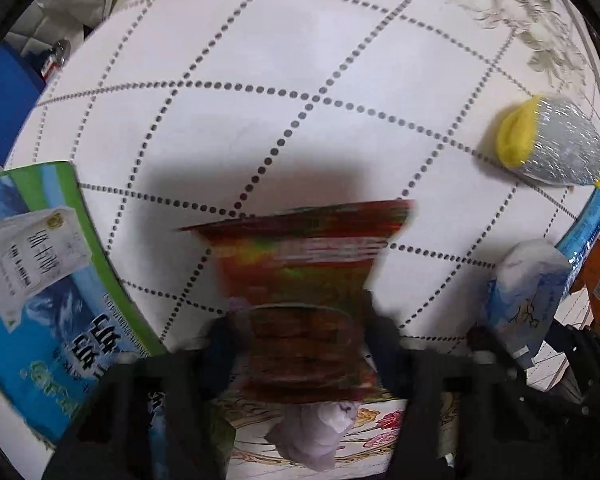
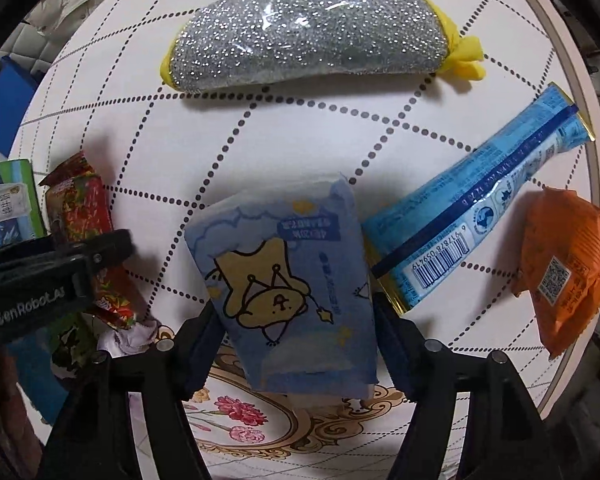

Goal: Organize soft objects
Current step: 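Grasp the red snack bag with the left tool while the right grasps the blue cartoon pouch, then place both held packets in the box beside the bags and release, then grasp the lilac sock with the left tool while the right grasps the orange snack bag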

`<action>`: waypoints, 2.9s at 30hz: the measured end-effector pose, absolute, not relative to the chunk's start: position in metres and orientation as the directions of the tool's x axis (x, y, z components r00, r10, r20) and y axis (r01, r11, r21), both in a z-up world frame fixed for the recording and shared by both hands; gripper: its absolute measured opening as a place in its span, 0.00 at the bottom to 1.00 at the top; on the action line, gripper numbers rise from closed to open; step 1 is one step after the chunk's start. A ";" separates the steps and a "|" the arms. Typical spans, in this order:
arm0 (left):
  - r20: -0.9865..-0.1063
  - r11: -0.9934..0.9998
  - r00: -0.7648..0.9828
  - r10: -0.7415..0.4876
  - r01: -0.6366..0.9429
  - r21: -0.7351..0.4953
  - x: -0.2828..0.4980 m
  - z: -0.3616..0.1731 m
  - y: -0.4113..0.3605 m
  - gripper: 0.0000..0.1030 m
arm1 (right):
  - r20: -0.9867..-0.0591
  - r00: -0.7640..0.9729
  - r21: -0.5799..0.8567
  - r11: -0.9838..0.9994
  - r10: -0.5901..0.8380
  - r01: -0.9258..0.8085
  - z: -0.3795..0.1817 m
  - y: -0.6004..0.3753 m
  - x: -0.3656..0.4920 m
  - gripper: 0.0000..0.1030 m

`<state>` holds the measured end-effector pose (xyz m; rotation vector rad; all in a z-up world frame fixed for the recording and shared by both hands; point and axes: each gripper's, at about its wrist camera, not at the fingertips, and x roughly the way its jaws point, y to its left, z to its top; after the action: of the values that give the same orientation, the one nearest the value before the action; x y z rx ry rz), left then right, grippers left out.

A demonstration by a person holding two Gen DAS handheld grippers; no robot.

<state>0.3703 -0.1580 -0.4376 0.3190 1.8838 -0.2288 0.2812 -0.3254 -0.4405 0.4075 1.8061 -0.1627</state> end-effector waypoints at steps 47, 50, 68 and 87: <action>-0.908 0.992 -0.401 -0.124 -0.057 -0.110 0.319 -0.389 0.239 0.53 | -0.914 -0.269 0.335 0.938 0.303 -0.085 -0.391 0.120 0.314 0.71; -0.916 0.990 -0.377 -0.139 -0.064 -0.124 0.319 -0.373 0.239 0.63 | -0.917 -0.273 0.325 0.941 0.290 -0.092 -0.383 0.125 0.319 0.88; -0.997 0.995 0.072 -0.041 -0.083 -0.047 0.258 -0.229 0.221 0.96 | -0.989 0.041 0.132 0.983 0.139 -0.130 -0.268 0.064 0.277 1.00; -0.956 1.000 0.292 0.003 -0.016 -0.001 0.211 -0.146 0.161 0.98 | -0.956 0.177 0.212 0.968 0.234 -0.134 -0.179 0.015 0.213 1.00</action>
<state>0.2110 0.1610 -0.1459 -0.0116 1.2739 0.0131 0.2128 0.0148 -0.1790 0.0857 1.3683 0.2607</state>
